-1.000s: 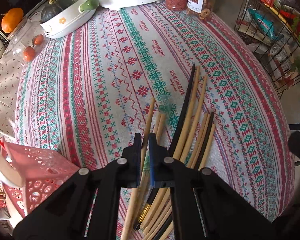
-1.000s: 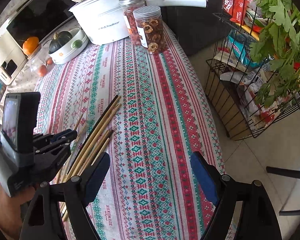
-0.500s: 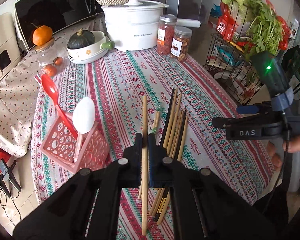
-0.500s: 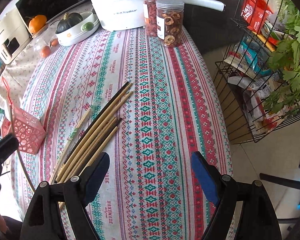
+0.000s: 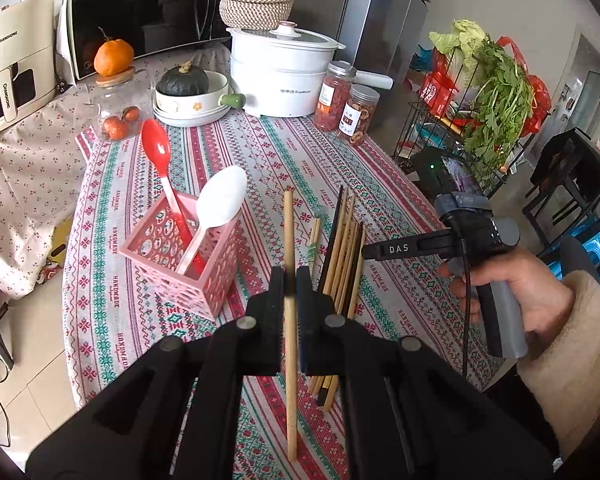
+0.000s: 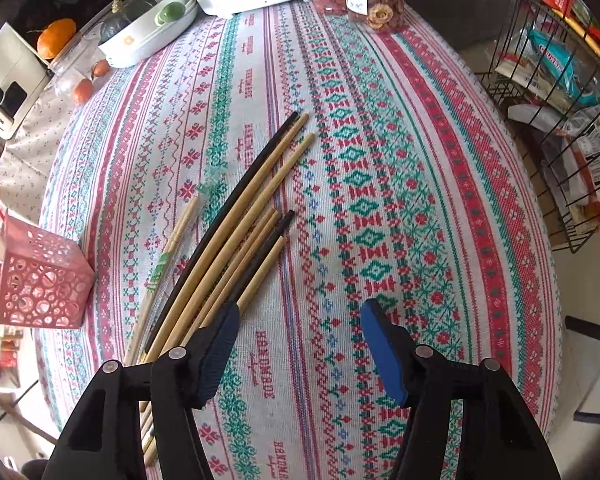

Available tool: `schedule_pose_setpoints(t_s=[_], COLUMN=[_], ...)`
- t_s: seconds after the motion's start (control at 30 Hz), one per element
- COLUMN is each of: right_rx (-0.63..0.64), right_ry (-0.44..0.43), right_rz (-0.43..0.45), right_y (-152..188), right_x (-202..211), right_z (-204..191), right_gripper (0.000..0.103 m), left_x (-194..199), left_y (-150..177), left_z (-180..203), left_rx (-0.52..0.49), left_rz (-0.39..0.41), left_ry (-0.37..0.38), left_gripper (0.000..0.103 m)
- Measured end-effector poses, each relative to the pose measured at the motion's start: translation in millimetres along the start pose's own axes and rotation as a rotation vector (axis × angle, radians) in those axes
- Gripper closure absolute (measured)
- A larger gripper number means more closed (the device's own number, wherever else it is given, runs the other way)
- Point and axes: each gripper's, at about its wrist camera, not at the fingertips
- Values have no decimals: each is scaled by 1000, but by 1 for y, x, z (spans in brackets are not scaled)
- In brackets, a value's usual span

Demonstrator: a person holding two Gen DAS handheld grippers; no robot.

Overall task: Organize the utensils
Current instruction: 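Carry the chopstick upright with the left tool while the right tool grasps another chopstick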

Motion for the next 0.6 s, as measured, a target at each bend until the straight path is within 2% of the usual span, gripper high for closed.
schedule_pose_setpoints(t_s=[0.2, 0.33, 0.4, 0.53, 0.6], right_rx=[26, 40, 29, 44, 80], right_ry=[51, 70, 58, 58, 111], right_rz=[26, 31, 8, 29, 41], right_y=[0, 3, 6, 11, 13], right_x=[-1, 0, 0, 2, 1], right_z=[-16, -20, -16, -15, -24], right_gripper=[42, 49, 51, 51, 52], left_x=[7, 11, 12, 14, 13], left_y=[4, 5, 6, 7, 7], left_z=[-9, -8, -8, -9, -9], left_rx=[28, 29, 31, 32, 33], left_rz=[3, 8, 11, 14, 12], left_ry=[3, 7, 8, 5, 2], left_gripper=[96, 96, 96, 96, 96])
Point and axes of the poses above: each gripper's, at about its wrist camera, not at the fingertips, and x roughly against the way its jaws point, z to its right, y to its underside, and after that the axes turned 10 degrees about y, right-handed
